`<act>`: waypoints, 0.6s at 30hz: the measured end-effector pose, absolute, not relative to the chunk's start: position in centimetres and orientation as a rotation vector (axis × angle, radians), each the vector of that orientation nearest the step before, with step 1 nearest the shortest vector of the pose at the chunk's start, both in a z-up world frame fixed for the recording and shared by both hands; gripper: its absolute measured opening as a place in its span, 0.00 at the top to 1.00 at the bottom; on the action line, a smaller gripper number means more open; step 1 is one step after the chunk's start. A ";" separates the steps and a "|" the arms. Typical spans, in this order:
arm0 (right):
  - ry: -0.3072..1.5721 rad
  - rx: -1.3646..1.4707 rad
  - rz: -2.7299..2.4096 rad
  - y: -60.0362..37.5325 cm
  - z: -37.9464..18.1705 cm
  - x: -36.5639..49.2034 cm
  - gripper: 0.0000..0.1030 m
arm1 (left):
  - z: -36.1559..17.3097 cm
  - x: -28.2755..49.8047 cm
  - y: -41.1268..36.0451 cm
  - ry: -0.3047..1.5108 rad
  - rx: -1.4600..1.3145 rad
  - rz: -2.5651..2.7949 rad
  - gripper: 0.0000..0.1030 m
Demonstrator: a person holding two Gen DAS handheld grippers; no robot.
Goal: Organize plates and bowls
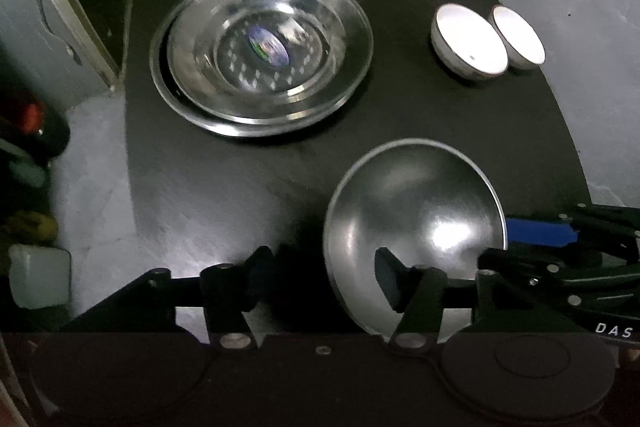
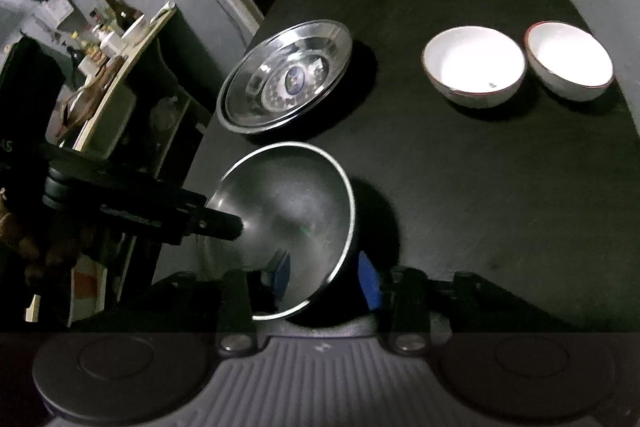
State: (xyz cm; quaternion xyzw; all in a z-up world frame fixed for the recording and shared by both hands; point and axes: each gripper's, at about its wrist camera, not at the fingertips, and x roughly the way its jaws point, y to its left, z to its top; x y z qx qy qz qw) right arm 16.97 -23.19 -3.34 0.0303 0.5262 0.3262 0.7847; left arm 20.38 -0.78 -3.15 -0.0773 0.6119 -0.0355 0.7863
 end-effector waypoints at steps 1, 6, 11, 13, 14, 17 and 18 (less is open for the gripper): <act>1.124 0.073 0.696 -23.4 -3.2 16.9 0.51 | -2.8 20.5 -0.7 1.309 -0.156 -0.071 0.36; 1.063 0.122 0.628 -24.5 -2.7 17.0 0.36 | -1.2 21.5 -0.9 1.248 -0.088 -0.078 0.17; 0.942 0.202 0.543 -26.0 -2.2 17.1 0.14 | -0.4 23.7 -2.1 1.200 -0.012 -0.115 0.12; 0.895 0.222 0.510 -26.5 -2.2 17.1 0.05 | 0.0 24.7 -2.9 1.163 0.011 -0.133 0.05; 0.877 0.230 0.490 -27.0 -2.1 17.3 0.03 | 0.3 25.2 -3.3 1.131 0.019 -0.144 0.04; 0.836 0.268 0.396 -27.8 -2.8 17.8 0.00 | 0.6 26.8 -4.3 1.023 0.019 -0.179 0.01; 0.828 0.295 0.370 -28.1 -3.2 18.1 0.00 | 0.4 27.6 -4.6 0.996 0.009 -0.194 0.01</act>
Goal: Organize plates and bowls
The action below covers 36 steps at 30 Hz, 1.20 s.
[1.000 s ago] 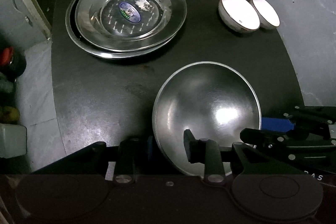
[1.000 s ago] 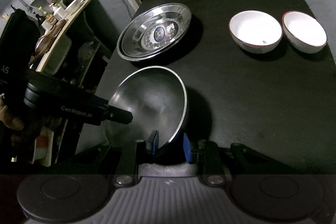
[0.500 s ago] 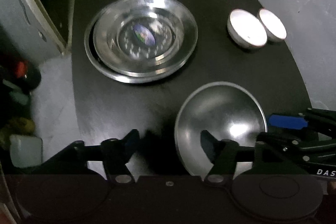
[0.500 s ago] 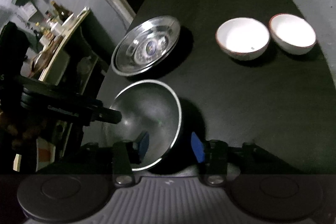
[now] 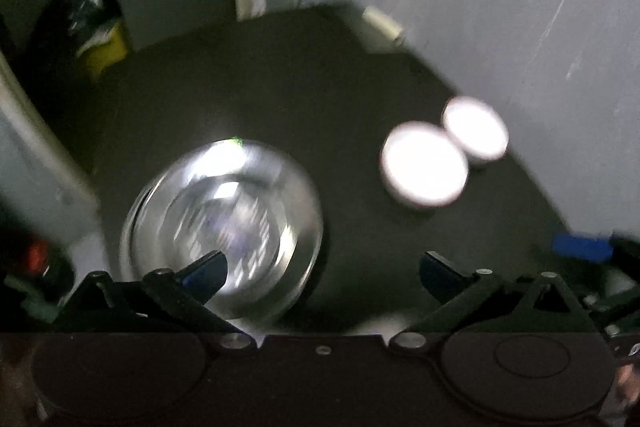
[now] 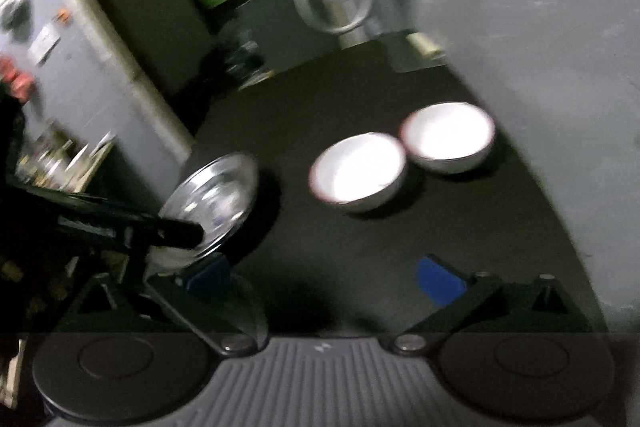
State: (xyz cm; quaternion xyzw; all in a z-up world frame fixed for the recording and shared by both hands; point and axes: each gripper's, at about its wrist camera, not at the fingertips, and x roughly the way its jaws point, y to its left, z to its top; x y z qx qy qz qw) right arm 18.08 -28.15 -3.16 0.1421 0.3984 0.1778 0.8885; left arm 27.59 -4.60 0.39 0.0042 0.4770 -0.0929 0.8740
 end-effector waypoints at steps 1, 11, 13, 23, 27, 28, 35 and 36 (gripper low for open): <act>0.825 0.329 0.352 -28.8 -3.7 18.5 0.00 | 0.2 28.3 -4.9 0.982 0.001 -0.204 0.01; 0.781 0.391 0.199 -29.4 -5.8 20.8 0.00 | -2.1 35.4 -9.7 0.926 0.071 -0.268 0.01; 0.774 0.368 0.175 -29.1 -5.8 21.4 0.00 | -2.7 36.3 -10.4 0.933 0.096 -0.275 0.01; 0.772 0.337 0.173 -28.6 -6.4 24.3 0.14 | -4.5 37.7 -11.9 0.979 0.245 -0.239 0.01; 0.782 0.331 0.185 -28.4 -6.7 25.3 0.24 | -4.7 37.8 -12.0 0.975 0.271 -0.206 0.03; 0.789 0.333 0.192 -28.3 -6.8 25.6 0.29 | -4.7 37.9 -12.1 0.981 0.270 -0.198 0.06; 0.819 0.330 0.212 -27.9 -7.4 26.4 0.45 | -5.0 37.9 -12.4 1.017 0.271 -0.194 0.29; 0.823 0.330 0.215 -27.9 -7.6 26.4 0.48 | -5.1 37.9 -12.4 1.025 0.259 -0.197 0.36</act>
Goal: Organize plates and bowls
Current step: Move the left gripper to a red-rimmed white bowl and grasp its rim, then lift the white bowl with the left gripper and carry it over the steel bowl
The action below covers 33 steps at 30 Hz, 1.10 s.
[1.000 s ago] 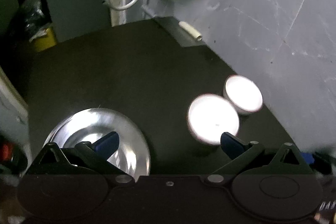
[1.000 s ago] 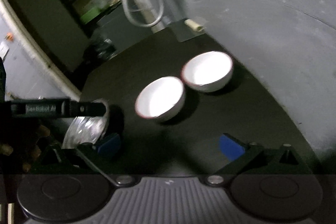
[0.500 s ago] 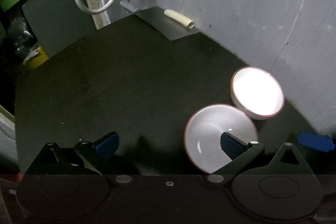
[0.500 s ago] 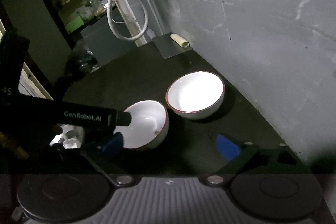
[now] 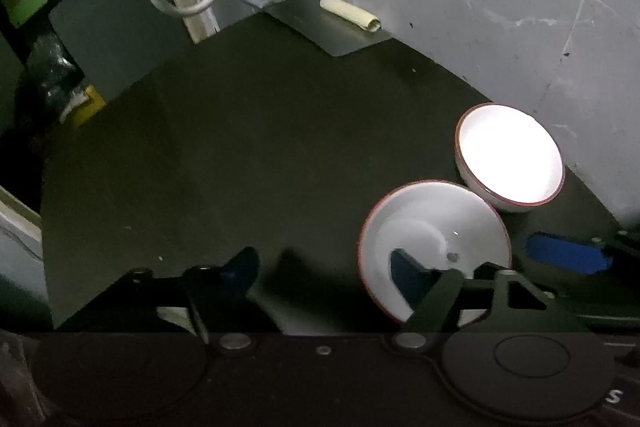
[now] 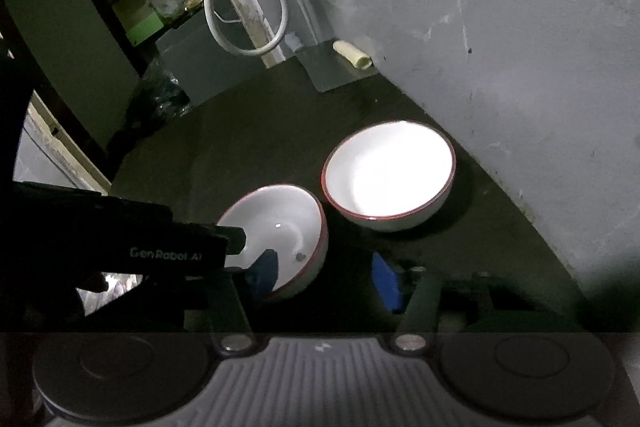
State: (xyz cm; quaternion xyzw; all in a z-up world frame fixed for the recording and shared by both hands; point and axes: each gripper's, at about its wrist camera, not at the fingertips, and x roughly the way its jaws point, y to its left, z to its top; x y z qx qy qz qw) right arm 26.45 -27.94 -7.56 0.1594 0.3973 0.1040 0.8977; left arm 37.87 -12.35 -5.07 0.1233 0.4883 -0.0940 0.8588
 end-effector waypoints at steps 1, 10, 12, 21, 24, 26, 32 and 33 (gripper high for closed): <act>0.820 0.335 0.221 -28.0 -7.6 26.4 0.49 | -5.2 37.9 -12.3 1.034 0.246 -0.203 0.45; 0.821 0.349 0.274 -28.0 -7.8 26.4 0.64 | -5.8 37.4 -12.3 1.078 0.128 -0.257 0.88; 0.830 0.362 0.287 -28.1 -7.9 26.3 0.67 | -5.9 37.1 -12.3 1.082 0.098 -0.255 0.89; 0.859 0.366 0.310 -28.1 -8.1 26.2 0.78 | -5.8 35.5 -11.5 1.091 -0.022 -0.252 0.90; 0.853 0.352 0.302 -28.0 -7.6 25.3 0.82 | -5.4 34.6 -11.2 1.085 -0.056 -0.254 0.92; 0.839 0.347 0.299 -28.1 -7.2 24.5 0.82 | -5.0 33.7 -11.0 1.069 -0.079 -0.260 0.92; 0.785 0.305 0.300 -27.6 -4.3 21.5 0.83 | -2.4 30.4 -9.8 0.980 -0.132 -0.293 0.93; 0.774 0.294 0.305 -27.4 -3.6 20.8 0.82 | -1.9 29.9 -9.6 0.968 -0.135 -0.295 0.93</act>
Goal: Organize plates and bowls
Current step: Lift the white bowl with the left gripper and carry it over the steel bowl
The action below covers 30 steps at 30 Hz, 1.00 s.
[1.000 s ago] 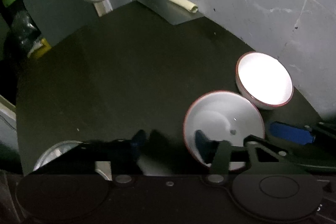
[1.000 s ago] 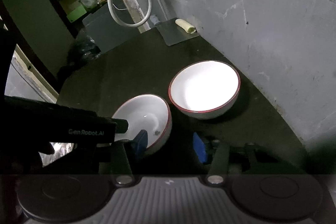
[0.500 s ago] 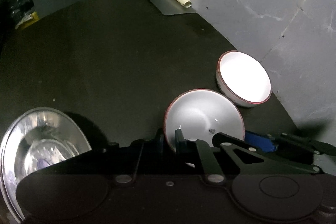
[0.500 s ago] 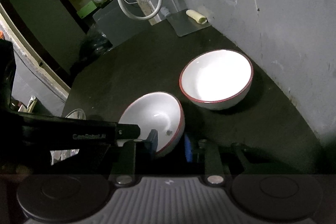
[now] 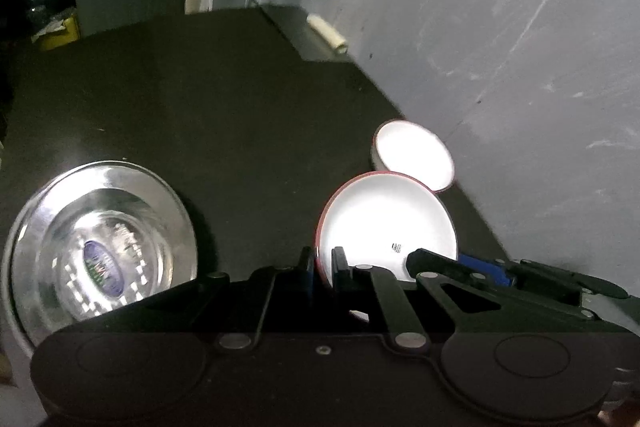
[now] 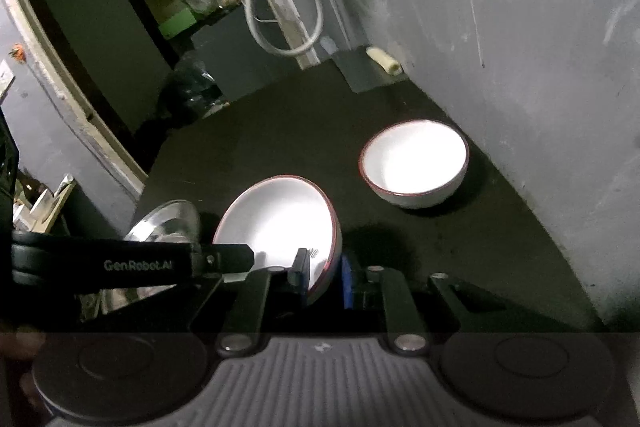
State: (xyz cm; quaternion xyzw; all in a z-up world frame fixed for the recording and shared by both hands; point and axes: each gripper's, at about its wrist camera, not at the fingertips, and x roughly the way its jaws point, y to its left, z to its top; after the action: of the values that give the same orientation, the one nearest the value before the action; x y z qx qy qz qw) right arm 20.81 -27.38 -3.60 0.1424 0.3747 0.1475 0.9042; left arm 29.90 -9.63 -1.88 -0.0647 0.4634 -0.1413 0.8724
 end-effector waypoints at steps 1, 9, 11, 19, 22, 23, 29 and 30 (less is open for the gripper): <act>0.766 0.286 0.310 -27.2 -3.0 20.3 0.82 | -1.3 29.3 -9.4 0.959 -0.129 -0.296 0.93; 0.755 0.193 0.330 -24.7 0.3 16.1 0.82 | 2.1 25.1 -7.4 0.886 -0.084 -0.319 0.93; 0.760 0.162 0.343 -23.8 0.9 15.1 0.82 | 2.5 24.0 -6.4 0.879 -0.103 -0.326 0.93; 0.822 0.036 0.383 -20.7 2.0 12.4 0.82 | 1.4 20.6 -3.8 0.903 -0.196 -0.318 0.93; 0.852 0.001 0.392 -19.8 2.0 11.9 0.82 | 0.4 19.8 -2.9 0.928 -0.232 -0.316 0.93; 0.862 -0.007 0.394 -19.5 1.9 11.7 0.82 | 0.2 19.6 -2.7 0.936 -0.243 -0.317 0.93; 0.944 -0.016 0.420 -18.6 0.8 11.6 0.83 | -1.4 18.4 -1.7 0.993 -0.257 -0.334 0.92; 0.953 -0.016 0.424 -18.5 0.6 11.6 0.83 | -1.8 18.3 -1.6 1.006 -0.261 -0.332 0.92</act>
State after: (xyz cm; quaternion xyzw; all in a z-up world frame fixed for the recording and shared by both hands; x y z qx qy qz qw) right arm 11.58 -18.53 0.64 -0.0078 0.4551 0.2027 0.8670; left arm 18.28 -1.57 -1.77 -0.1239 0.4785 -0.1579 0.8548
